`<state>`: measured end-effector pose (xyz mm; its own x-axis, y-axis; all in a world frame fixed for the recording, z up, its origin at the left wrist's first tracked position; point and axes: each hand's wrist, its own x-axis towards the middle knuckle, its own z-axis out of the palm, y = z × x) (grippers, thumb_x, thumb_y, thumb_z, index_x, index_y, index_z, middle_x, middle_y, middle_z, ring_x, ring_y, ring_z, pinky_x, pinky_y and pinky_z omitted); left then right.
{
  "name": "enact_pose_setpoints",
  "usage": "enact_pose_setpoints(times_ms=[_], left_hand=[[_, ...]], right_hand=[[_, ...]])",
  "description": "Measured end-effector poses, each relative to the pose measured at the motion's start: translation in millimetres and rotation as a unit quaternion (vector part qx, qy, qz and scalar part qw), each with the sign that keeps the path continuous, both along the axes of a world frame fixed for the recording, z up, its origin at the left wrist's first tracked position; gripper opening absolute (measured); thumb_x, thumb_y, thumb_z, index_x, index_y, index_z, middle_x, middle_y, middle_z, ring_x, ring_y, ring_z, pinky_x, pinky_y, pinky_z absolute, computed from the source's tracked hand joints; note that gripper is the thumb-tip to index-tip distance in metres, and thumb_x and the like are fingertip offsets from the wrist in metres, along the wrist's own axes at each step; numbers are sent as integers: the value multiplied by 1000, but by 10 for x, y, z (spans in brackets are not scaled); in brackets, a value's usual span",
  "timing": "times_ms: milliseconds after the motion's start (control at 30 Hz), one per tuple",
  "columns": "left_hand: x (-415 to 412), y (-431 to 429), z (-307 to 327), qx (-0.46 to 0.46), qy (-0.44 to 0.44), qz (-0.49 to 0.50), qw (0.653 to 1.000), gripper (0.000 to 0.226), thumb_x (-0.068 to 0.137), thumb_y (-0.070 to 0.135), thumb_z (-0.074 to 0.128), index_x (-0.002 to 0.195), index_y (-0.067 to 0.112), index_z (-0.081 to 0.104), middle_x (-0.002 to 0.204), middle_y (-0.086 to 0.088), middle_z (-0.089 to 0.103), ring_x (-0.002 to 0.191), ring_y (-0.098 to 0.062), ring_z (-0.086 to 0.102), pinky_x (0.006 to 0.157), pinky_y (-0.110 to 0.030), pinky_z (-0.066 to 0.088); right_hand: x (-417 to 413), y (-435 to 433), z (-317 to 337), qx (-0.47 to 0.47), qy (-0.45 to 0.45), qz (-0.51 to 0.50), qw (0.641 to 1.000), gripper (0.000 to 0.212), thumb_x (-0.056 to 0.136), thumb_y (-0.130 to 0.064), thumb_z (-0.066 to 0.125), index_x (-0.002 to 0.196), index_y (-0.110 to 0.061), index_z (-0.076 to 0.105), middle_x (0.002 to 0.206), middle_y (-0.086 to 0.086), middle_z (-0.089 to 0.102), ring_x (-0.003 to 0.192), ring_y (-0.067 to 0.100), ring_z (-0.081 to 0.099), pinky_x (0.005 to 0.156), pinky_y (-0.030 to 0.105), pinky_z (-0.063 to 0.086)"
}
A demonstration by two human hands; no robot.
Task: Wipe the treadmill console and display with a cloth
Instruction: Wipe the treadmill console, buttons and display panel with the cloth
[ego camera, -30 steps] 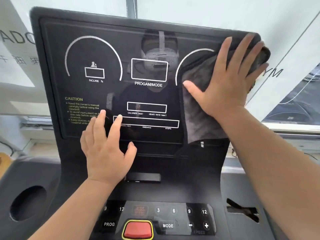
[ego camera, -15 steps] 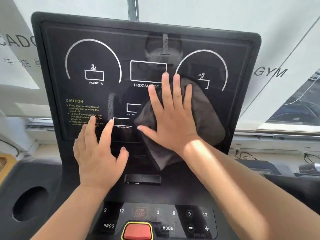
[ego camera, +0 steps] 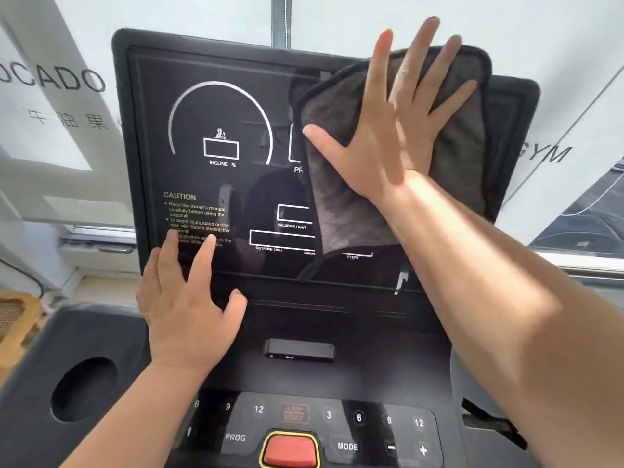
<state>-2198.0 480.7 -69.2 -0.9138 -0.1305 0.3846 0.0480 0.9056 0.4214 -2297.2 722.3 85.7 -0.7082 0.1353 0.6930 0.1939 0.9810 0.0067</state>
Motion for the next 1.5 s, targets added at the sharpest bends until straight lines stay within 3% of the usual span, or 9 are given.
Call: enact_pose_setpoints(times_ms=[133,367,467,600,800,1000,1167,1300,1500], left_hand=[[0,-158,-36,15,-30,28,999,91,77,33,77,154,27,28,165,-16,11,151,-38,13,119,-58,14],[22,-228,-94,41,-59,31,997,96,70,45,60,155,12,27,163,-25,16,147,-44,21,117,-62,22],[21,-250,-77,43,-59,19,997,96,73,44,63,155,11,26,164,-23,15,148,-42,19,118,-60,21],[19,-330,-97,36,-67,9,997,98,76,33,77,156,13,24,165,-18,14,149,-38,18,120,-58,20],[39,-443,-100,44,-68,-10,997,97,77,29,76,157,11,23,167,-11,15,151,-30,16,121,-52,20],[41,-504,-87,44,-69,-15,996,95,77,29,73,156,11,24,167,-7,15,150,-29,18,120,-51,24],[49,-473,-85,61,-69,-20,996,93,75,34,64,156,10,25,166,-10,18,149,-32,20,119,-52,25],[50,-522,-44,80,-59,-28,995,90,75,34,61,155,10,27,164,-9,24,148,-29,23,119,-48,26],[57,-658,1,108,-45,-54,992,89,77,11,75,155,11,31,159,-8,36,145,-25,30,118,-45,30]], right_hand=[[3,-364,-218,55,-19,80,995,124,74,-97,32,166,-16,9,169,29,3,154,55,2,114,80,4],[489,-319,-1080,170,-101,201,959,109,82,-86,45,164,-19,19,171,24,3,156,50,1,117,76,1],[513,-33,-965,182,-100,161,965,113,78,-90,46,163,-20,22,170,25,5,154,54,4,113,81,1],[309,126,-425,113,-78,50,989,127,72,-97,40,165,-19,4,169,29,-3,152,59,-2,108,87,5],[-120,-406,46,54,-25,23,998,127,72,-101,28,166,-20,2,169,29,2,152,59,1,111,84,6],[-54,-877,-374,92,-41,119,988,126,73,-98,35,165,-18,8,169,28,-1,154,54,-1,115,79,1],[369,-685,-1068,163,-87,214,959,112,80,-88,48,164,-21,19,171,21,3,157,46,0,118,75,-3],[393,-209,-854,169,-83,142,972,116,75,-92,48,164,-22,22,171,23,5,155,52,2,113,81,0],[-76,-380,-13,87,-43,42,994,126,73,-98,37,165,-21,-2,169,28,-3,153,58,-2,111,85,6]])
